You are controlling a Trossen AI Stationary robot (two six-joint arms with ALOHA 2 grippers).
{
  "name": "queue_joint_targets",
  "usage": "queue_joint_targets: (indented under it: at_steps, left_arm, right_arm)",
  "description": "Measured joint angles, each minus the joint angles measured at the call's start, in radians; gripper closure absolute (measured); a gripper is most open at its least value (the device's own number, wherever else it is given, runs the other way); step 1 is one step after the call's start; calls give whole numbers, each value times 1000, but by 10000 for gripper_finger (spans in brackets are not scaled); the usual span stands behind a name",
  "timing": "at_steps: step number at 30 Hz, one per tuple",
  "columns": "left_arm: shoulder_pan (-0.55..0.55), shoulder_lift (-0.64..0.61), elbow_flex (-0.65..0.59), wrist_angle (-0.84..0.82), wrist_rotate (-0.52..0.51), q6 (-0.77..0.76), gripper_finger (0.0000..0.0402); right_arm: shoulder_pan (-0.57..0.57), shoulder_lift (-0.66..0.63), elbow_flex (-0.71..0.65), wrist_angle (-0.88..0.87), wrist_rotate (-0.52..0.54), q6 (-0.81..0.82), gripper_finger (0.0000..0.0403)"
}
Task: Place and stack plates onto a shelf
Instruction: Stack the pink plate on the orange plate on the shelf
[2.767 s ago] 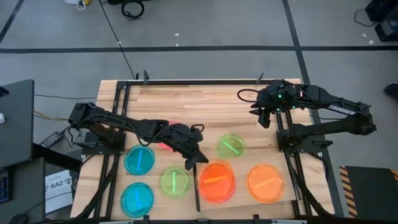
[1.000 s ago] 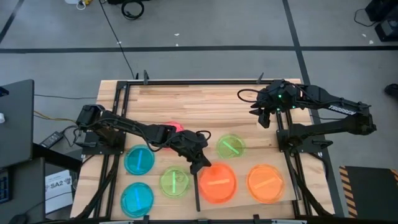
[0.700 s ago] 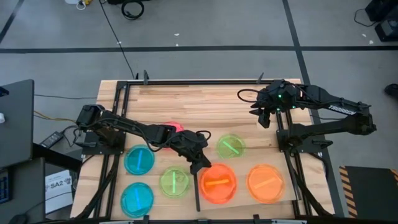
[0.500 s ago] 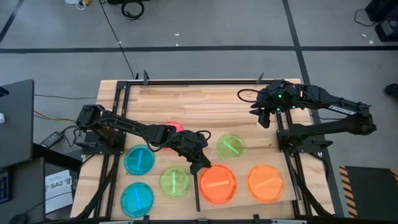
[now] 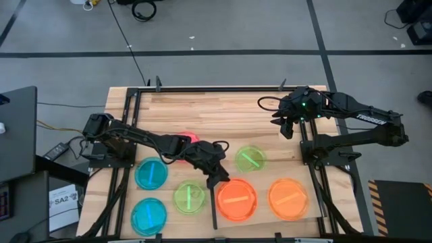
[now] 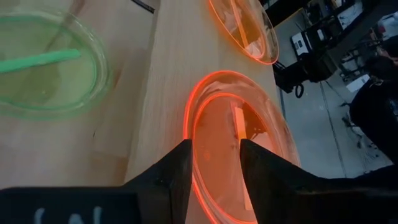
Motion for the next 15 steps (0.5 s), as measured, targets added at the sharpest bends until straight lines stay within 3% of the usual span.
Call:
queue_joint_targets:
  at_steps: [15]
  left_arm:
    - [82,-62,0,-3,-9,233,260]
  right_arm:
    - [0,0,0,0,0,0,270]
